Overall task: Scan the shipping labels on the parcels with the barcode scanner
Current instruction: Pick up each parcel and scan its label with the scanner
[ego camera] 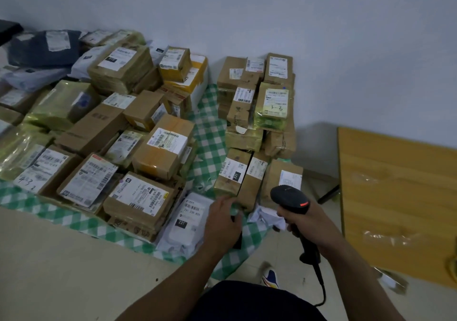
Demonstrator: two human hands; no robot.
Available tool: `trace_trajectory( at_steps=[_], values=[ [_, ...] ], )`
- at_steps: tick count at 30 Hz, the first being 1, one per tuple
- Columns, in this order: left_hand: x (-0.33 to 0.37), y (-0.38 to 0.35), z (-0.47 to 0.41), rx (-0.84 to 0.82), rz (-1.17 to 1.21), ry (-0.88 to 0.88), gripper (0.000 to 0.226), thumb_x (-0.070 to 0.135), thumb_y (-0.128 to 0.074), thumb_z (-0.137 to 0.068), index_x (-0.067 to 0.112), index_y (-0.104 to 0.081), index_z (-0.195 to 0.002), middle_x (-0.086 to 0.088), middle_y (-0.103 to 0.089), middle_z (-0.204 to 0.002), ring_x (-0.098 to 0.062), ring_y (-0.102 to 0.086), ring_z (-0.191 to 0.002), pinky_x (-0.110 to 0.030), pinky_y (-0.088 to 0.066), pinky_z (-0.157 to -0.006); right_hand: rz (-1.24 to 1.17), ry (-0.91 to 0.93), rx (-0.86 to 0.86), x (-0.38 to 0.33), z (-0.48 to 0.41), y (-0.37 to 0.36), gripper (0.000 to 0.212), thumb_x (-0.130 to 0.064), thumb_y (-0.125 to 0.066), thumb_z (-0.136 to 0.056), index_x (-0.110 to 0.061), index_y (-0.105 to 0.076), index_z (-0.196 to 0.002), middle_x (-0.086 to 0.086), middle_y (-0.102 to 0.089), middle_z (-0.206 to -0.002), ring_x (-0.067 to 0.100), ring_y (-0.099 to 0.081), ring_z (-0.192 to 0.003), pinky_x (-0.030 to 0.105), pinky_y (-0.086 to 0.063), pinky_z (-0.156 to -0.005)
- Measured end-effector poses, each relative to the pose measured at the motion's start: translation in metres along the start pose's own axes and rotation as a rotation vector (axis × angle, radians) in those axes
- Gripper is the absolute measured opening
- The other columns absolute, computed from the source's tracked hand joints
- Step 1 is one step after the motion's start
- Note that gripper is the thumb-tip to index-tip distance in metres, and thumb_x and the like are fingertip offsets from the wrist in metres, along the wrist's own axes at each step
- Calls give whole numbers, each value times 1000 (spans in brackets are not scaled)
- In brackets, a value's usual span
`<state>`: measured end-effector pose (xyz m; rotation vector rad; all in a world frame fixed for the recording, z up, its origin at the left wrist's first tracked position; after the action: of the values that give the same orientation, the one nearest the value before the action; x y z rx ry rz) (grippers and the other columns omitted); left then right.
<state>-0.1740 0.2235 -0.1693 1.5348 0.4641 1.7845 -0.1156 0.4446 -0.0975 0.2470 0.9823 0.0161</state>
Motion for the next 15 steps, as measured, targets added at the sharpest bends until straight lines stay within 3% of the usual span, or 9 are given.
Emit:
trace_trajectory(
  at_steps=[2,4,8,12,15],
  values=[
    [48,-8,-12,-23,152,-44,32,23,-66,-99,14,-63,-129,6,-58,-124,-15,-55,-117,-19,-38,-92,-23,-15,38,8,-1,18,20,-20,-77,-93,-6,-68,-102,13,-65,-77,18,-58,-61,29,-47,-60],
    [79,-25,-30,-94,298,2,36,22,-72,-95,16,-63,-130,11,-60,-117,-13,-60,-112,-17,-44,-87,-45,-14,69,12,-1,33,26,-19,-77,-93,0,-65,-106,14,-65,-76,21,-57,-63,33,-46,-61],
    [91,-72,-64,-170,378,160,71,32,-85,-83,21,-52,-144,4,-62,-137,-18,-60,-124,-41,-55,-103,-89,-15,98,18,0,55,22,-17,-76,-94,-11,-66,-112,10,-65,-78,22,-58,-64,34,-48,-63],
    [84,-95,-73,-161,424,243,55,25,-83,-87,22,-56,-134,7,-65,-125,-18,-64,-116,-34,-54,-96,-98,-40,106,27,-1,70,23,-20,-77,-93,-22,-67,-114,11,-71,-86,18,-63,-63,31,-52,-64],
    [72,-108,-67,-206,512,241,61,25,-84,-86,29,-50,-136,10,-59,-123,-16,-60,-120,-38,-49,-106,-88,-52,103,35,-5,79,25,-23,-78,-93,-24,-67,-116,10,-74,-91,18,-65,-64,31,-54,-64]
  ],
)
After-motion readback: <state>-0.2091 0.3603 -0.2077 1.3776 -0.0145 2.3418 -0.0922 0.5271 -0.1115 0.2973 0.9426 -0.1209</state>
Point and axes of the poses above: each hand's wrist, its own z-axis away from the middle knuckle, its own y-axis out of the back of the hand, x = y × z, the point moved 7 cm from there along -z, towards the middle knuckle
